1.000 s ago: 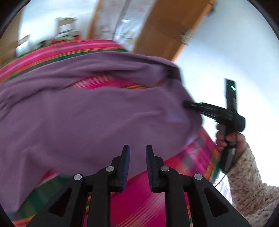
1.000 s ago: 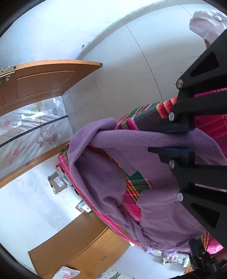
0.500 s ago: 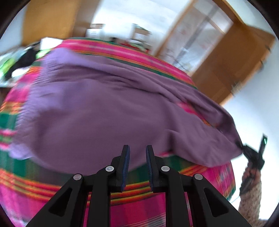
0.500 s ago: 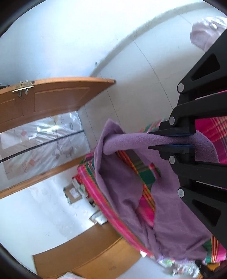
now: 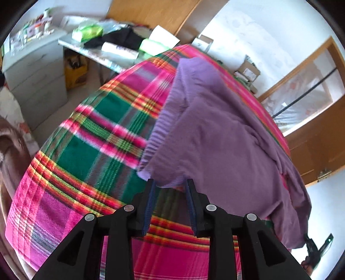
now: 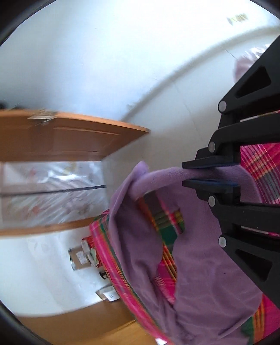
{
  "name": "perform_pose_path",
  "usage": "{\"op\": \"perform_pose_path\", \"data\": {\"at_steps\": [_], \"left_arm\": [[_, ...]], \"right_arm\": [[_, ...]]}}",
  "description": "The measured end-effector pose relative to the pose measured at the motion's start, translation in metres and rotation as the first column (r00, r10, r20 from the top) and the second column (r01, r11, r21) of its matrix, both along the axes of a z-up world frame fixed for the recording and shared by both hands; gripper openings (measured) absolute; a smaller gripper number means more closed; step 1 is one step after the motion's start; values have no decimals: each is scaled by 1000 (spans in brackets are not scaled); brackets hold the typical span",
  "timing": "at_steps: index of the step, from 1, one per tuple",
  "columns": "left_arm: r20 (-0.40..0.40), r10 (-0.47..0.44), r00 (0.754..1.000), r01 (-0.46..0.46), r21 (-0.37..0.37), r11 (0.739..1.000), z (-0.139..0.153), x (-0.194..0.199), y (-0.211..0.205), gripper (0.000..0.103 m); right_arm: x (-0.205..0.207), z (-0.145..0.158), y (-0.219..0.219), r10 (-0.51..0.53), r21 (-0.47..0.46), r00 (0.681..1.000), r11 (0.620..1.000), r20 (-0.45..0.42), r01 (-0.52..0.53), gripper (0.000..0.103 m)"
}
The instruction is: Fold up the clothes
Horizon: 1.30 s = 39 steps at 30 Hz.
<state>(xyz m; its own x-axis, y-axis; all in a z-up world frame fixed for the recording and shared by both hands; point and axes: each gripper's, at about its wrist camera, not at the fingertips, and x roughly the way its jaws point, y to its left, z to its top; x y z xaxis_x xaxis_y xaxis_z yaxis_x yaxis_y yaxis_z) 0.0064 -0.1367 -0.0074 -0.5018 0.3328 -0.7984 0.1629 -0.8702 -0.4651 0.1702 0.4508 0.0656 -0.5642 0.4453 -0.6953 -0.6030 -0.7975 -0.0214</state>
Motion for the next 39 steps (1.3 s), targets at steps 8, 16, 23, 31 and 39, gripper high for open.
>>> {"op": "perform_pose_path", "data": {"at_steps": [8, 16, 23, 31, 39], "left_arm": [[26, 34, 999, -38, 160, 986, -7, 6, -28, 29], [29, 72, 997, -78, 305, 949, -6, 20, -57, 47], [42, 90, 995, -99, 350, 932, -5, 12, -60, 53], [69, 96, 993, -115, 382, 917, -3, 0, -59, 60], [57, 93, 994, -107, 327, 939, -3, -4, -58, 33]], "right_arm": [[-48, 14, -123, 456, -11, 887, 889, -70, -458, 31], [-89, -17, -230, 768, 20, 639, 639, 35, -769, 38], [-109, -39, -244, 796, -20, 593, 599, 118, -800, 39], [-119, -53, -264, 823, -34, 542, 555, 168, -831, 39], [-118, -51, -268, 824, -27, 537, 550, 182, -834, 15]]}}
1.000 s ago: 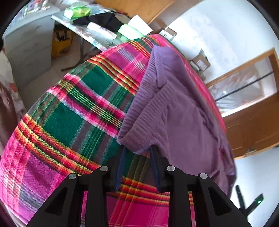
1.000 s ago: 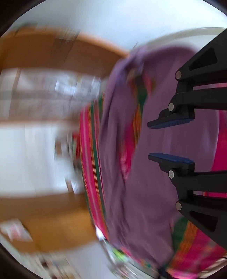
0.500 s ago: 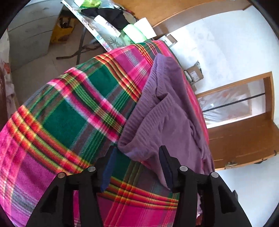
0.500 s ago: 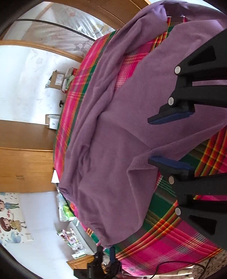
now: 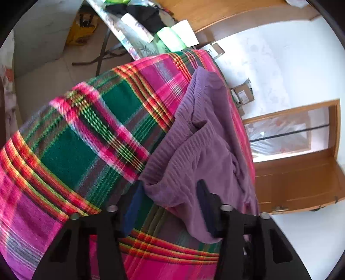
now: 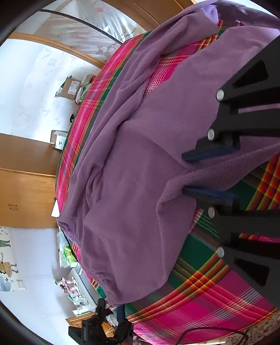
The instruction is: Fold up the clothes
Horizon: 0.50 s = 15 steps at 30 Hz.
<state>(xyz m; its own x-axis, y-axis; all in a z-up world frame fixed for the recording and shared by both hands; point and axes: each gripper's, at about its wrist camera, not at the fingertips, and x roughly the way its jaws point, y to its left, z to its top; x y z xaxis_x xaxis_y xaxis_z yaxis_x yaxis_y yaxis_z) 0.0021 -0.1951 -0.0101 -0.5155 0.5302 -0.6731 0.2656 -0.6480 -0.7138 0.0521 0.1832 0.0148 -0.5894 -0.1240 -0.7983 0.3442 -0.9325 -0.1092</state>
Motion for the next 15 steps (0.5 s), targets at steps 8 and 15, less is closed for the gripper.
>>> {"op": "perform_pose_path", "data": {"at_steps": [8, 15], "left_arm": [[-57, -5, 998, 3, -26, 1000, 9, 5, -10, 10], [-66, 13, 998, -15, -25, 1000, 14, 15, -25, 10]], "right_arm": [[13, 15, 0, 44, -41, 999, 998, -1, -44, 3], [31, 25, -2, 117, 2, 993, 993, 10, -117, 3]]}}
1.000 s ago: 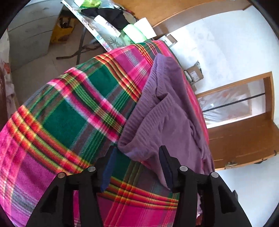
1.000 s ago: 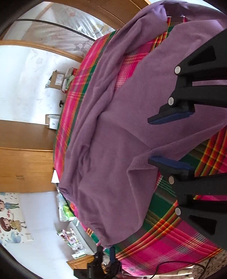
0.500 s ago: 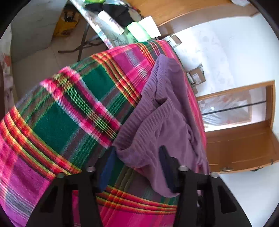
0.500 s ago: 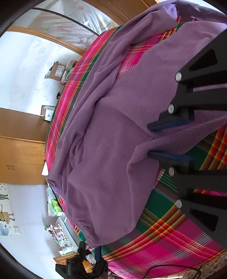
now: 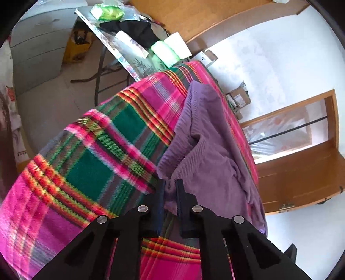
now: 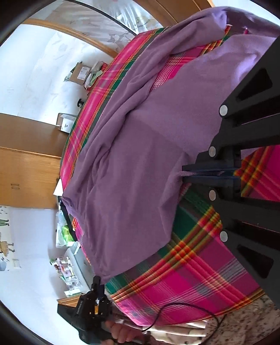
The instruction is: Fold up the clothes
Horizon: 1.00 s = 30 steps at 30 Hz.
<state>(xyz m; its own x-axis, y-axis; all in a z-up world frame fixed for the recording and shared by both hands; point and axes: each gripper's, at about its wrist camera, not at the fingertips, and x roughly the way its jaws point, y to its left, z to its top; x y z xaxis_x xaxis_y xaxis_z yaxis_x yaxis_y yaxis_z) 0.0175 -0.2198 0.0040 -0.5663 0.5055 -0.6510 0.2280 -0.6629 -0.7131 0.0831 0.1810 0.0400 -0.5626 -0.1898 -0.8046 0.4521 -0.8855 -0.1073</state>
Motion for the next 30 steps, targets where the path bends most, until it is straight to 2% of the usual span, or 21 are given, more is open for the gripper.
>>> {"op": "perform_pose_path", "data": {"at_steps": [8, 16, 21, 25, 27, 30], "left_arm": [[-3, 50, 999, -50, -26, 998, 2, 19, -14, 10], [11, 36, 999, -35, -65, 997, -2, 22, -4, 10], [17, 32, 999, -30, -81, 996, -7, 24, -1, 10], [22, 28, 999, -26, -94, 995, -10, 26, 2, 10], [24, 26, 999, -24, -100, 995, -12, 27, 3, 10], [24, 21, 999, -19, -102, 995, -14, 28, 4, 10]], "right_arm": [[18, 6, 19, 51, -115, 995, 992, 82, -42, 3], [-8, 13, 7, 174, -31, 970, 985, 172, -171, 4], [-61, 41, -3, 207, -146, 971, 971, 123, -189, 14], [-106, 48, -33, 234, -240, 963, 950, 135, -198, 17], [-133, 42, -63, 229, -197, 963, 960, 142, -199, 22], [-166, 27, -120, 258, -117, 955, 963, 144, -242, 22]]}}
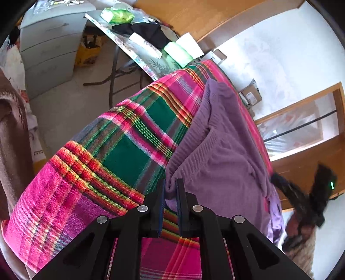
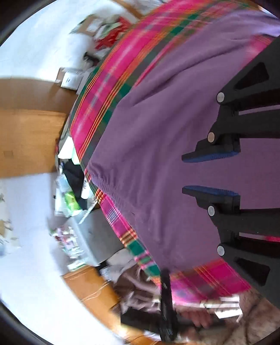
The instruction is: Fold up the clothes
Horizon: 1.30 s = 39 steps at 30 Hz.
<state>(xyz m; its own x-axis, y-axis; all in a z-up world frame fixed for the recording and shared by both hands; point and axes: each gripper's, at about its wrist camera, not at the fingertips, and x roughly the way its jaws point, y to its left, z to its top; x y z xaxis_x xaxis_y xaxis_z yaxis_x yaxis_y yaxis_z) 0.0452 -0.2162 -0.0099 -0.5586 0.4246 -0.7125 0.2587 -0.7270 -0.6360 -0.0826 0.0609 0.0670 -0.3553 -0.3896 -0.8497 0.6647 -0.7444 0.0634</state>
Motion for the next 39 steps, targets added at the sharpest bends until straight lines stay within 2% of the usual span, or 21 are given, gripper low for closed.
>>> {"op": "perform_pose_path", "data": {"at_steps": [4, 7, 10, 14, 16, 22, 24, 25, 26, 27, 34, 39], "left_arm": [[-1, -7, 1000, 7, -2, 1000, -2, 0, 1, 11], [-2, -12, 1000, 12, -4, 1000, -3, 1, 2, 11], [-3, -17, 1000, 17, -5, 1000, -5, 1, 2, 11], [-8, -22, 1000, 22, 8, 1000, -7, 2, 1, 11], [-12, -26, 1000, 26, 4, 1000, -7, 2, 1, 11], [-28, -41, 999, 42, 5, 999, -8, 3, 2, 12], [-31, -46, 998, 47, 14, 999, -9, 3, 0, 12], [-33, -48, 998, 49, 18, 999, -9, 3, -1, 12], [-35, -51, 998, 51, 19, 999, -10, 3, -2, 12], [-36, -53, 998, 54, 19, 998, -9, 3, -2, 12], [-49, -35, 998, 36, 25, 999, -7, 5, -7, 11], [-38, -2, 999, 2, -1, 1000, -5, 6, -14, 7]], "right_arm": [[-22, -13, -55, 30, 4, 999, 1000, -19, -30, 22], [-41, -17, -88, -5, 24, 998, 1000, -68, 7, 23], [-62, -24, -109, -38, 3, 999, 999, -14, 38, 24], [-79, -38, -134, -38, 38, 999, 999, -11, 39, 38], [-86, -46, -140, -51, 46, 999, 998, 16, 50, 39], [-98, -57, -149, -97, 80, 995, 992, 25, 95, 39], [-99, -57, -151, -114, 99, 993, 989, 14, 112, 29], [-99, -56, -151, -117, 109, 993, 987, 7, 115, 28], [-99, -55, -152, -115, 110, 993, 987, 2, 114, 21], [-98, -52, -152, -113, 104, 994, 988, -7, 114, 4], [-97, -23, -157, -119, 37, 989, 992, -84, 123, 2], [-111, -28, -169, -141, -5, 989, 990, -43, 141, 0]]}}
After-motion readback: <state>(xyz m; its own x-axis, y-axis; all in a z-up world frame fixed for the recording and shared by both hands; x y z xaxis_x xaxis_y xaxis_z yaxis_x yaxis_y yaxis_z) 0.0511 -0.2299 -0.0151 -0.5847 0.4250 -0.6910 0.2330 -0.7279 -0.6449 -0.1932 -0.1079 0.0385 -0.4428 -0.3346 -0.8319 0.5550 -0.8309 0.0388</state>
